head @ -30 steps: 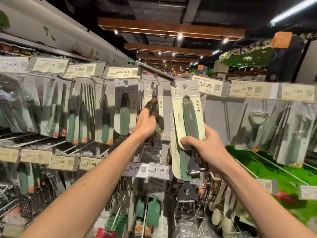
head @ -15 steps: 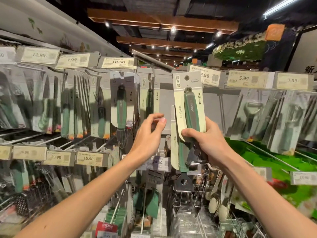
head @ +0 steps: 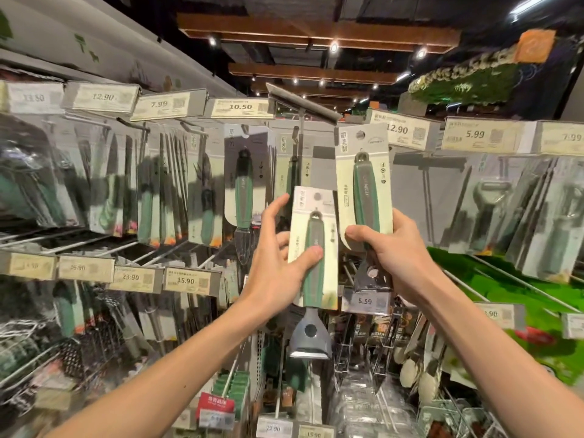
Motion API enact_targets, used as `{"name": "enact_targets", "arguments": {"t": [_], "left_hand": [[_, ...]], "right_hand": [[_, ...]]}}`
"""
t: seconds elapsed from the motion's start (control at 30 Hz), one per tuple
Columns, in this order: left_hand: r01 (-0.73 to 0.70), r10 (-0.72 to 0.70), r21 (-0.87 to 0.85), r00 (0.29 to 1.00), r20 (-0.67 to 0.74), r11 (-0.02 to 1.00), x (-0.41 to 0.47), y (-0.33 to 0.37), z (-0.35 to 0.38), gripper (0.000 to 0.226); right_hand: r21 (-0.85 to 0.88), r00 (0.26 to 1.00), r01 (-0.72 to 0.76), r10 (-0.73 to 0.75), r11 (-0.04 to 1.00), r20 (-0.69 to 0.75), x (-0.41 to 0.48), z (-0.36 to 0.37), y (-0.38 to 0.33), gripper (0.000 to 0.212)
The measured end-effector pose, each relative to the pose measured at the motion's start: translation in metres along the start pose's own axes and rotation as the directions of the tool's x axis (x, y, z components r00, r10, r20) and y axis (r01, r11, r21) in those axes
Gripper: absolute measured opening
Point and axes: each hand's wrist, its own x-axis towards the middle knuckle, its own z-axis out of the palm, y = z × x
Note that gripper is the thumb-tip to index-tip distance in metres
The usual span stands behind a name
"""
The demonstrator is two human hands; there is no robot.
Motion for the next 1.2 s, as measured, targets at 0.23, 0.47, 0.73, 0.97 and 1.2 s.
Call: {"name": "enact_targets", "arguments": {"t": [0.23,0.47,0.73,0.97,1.2], "left_hand": [[-0.155,0.163,0.077,0.981,-0.107,0.985,0.018,0.02,-0.004,0.044],[-0.206,0.225,0.138,0.964,-0.14,0.969,0.054,0.036,-0.004,0.044],[-0.03,0.072,0.284,0.988,-0.137,0.958,0.092,0.029,-0.004,0.049],[0.117,-0.067,0.33,0.985,-0.161,0.937,0.117,0.016,0.002,0.021],[0.169,-0.112,0.38,0.979,-0.168,0.91,0.126,0.007,0.003,0.006]], "right_hand": [[0.105,0.997,0.011,-0.02,0.994,0.081,-0.001,0.002,0.003,0.032],[0.078,0.994,0.025,-0.033,0.997,0.1,-0.004,0.004,0.003,0.038],[0.058,0.993,0.018,-0.024,0.998,0.113,-0.005,0.002,0.004,0.026],[0.07,0.996,0.023,-0.029,0.997,0.081,-0.003,0.003,0.005,0.014],[-0.006,0.998,0.056,-0.056,0.998,0.043,-0.004,-0.004,0.009,0.034]]}}
